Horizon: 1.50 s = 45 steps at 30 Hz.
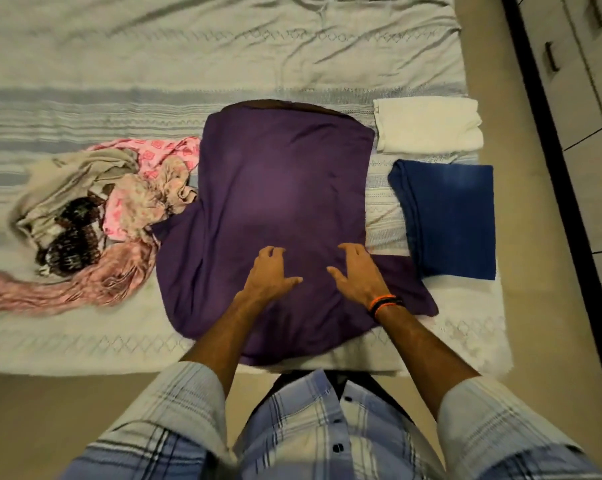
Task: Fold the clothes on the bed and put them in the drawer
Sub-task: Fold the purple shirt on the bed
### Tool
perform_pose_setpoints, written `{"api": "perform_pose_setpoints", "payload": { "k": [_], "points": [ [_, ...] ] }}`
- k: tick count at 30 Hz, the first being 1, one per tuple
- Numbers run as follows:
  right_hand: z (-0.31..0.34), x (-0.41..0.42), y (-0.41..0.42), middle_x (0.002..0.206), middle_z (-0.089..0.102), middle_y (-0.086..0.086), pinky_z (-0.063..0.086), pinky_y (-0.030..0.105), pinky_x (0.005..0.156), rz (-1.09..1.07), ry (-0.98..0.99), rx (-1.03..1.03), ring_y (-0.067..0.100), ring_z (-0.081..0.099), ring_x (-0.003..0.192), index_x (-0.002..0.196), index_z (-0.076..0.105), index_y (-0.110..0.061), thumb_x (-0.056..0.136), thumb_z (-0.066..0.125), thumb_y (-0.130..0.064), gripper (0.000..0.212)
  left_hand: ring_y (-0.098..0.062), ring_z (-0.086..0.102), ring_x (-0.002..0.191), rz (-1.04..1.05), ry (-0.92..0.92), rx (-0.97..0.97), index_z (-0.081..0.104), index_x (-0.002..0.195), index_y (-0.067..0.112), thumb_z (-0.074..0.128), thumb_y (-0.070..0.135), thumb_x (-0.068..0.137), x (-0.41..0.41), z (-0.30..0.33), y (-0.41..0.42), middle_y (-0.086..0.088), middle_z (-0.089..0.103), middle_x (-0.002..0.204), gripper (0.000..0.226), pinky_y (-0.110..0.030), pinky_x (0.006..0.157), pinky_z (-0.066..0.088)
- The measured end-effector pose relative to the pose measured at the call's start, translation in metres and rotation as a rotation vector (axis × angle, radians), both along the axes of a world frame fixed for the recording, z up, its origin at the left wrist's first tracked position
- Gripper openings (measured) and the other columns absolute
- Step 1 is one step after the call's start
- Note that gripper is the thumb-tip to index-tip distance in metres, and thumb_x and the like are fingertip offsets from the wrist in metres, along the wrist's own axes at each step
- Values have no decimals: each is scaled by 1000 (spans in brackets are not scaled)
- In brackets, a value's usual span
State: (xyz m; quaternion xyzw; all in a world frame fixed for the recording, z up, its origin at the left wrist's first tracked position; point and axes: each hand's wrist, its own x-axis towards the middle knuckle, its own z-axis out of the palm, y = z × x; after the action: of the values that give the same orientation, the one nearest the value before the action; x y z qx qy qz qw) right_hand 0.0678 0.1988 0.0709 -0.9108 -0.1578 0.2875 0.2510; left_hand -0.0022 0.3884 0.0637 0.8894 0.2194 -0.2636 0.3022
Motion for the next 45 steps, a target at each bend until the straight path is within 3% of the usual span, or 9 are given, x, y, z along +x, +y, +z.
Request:
{"api": "perform_pose_setpoints", "payload": {
  "k": [14,23,28,33,40,45],
  "points": [
    [25,-157,27,139,44,12,43,39,104,28,-35,94,29,48,125,135,47,-7,92,66,-26,50,-29,43,133,89,5,33,37,146,11,76,39,82,-165,44,24,-14,33,150,79,-35,114,33],
    [13,-230,109,138,45,8,43,37,105,37,-5,60,25,49,125,134,48,-10,92,65,-28,49,-29,44,132,77,10,48,40,144,9,74,40,84,-229,37,118,-14,39,147,76,-33,111,35],
    [0,-246,174,138,46,9,42,35,104,-22,17,-3,26,48,125,133,48,-10,93,64,-27,47,-27,48,128,8,-7,15,47,139,9,76,41,81,-237,18,194,-14,48,142,72,-33,105,38],
    [-5,-259,236,135,48,10,40,36,104,-107,41,-17,27,49,124,131,50,-10,91,66,-25,46,-26,43,134,-73,18,-11,43,143,8,73,37,85,-231,6,258,-12,45,146,71,-34,108,35],
    [-10,-264,281,134,50,10,43,37,102,-180,111,-20,27,50,123,132,51,-8,91,67,-24,46,-28,55,123,-81,53,-66,44,141,5,74,38,84,-210,-6,299,-12,51,142,72,-36,101,45],
    [-25,-252,300,136,49,9,41,35,105,-177,172,-42,25,49,124,133,49,-8,92,66,-24,48,-29,53,126,-77,61,-78,41,143,5,75,34,83,-184,-22,316,-12,48,145,75,-39,104,45]
  ]
}}
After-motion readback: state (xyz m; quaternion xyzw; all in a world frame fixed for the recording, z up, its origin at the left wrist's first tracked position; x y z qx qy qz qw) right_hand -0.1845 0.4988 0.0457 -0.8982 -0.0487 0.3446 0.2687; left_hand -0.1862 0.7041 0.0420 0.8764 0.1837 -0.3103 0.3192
